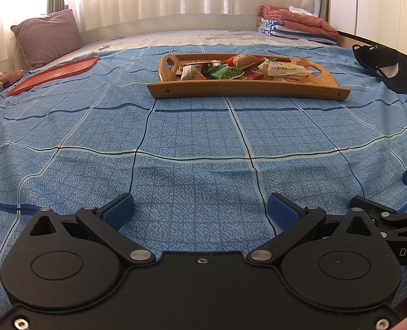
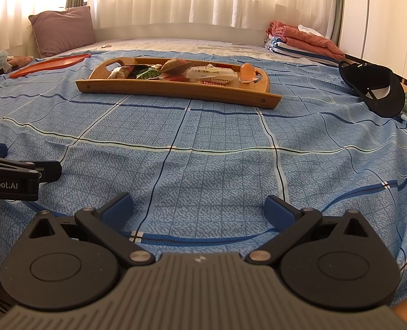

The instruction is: Organize snacks

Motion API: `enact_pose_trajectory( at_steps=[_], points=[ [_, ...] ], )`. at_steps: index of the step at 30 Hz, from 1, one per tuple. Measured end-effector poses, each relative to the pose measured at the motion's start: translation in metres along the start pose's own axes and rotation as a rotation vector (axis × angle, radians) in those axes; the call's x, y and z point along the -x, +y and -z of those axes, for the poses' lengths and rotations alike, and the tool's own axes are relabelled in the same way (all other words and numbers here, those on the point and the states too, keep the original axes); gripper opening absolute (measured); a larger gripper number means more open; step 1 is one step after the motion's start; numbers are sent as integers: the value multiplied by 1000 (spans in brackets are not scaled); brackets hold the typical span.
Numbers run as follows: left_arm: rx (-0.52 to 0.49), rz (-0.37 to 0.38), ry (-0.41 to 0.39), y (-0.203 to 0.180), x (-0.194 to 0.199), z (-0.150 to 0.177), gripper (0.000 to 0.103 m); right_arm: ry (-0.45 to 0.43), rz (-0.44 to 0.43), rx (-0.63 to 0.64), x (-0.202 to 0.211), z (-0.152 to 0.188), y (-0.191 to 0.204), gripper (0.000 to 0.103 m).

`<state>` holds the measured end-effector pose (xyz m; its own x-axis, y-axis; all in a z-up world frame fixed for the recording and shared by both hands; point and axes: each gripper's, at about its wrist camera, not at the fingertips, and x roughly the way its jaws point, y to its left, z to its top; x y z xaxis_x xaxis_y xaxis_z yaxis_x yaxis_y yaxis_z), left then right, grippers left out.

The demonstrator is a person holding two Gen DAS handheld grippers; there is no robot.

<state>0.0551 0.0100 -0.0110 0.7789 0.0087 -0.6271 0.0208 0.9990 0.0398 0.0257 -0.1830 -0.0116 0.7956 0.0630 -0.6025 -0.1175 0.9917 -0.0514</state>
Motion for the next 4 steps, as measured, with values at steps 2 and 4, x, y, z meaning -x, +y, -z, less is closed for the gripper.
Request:
enact_pose_trajectory(
  at_steps=[2, 4],
  points=[
    [1, 0, 1, 0, 0, 0, 103, 0, 0, 0, 0, 0, 0, 103],
    [-1, 0, 0, 0, 0, 0, 103, 0, 0, 0, 0, 0, 0, 103]
  ],
)
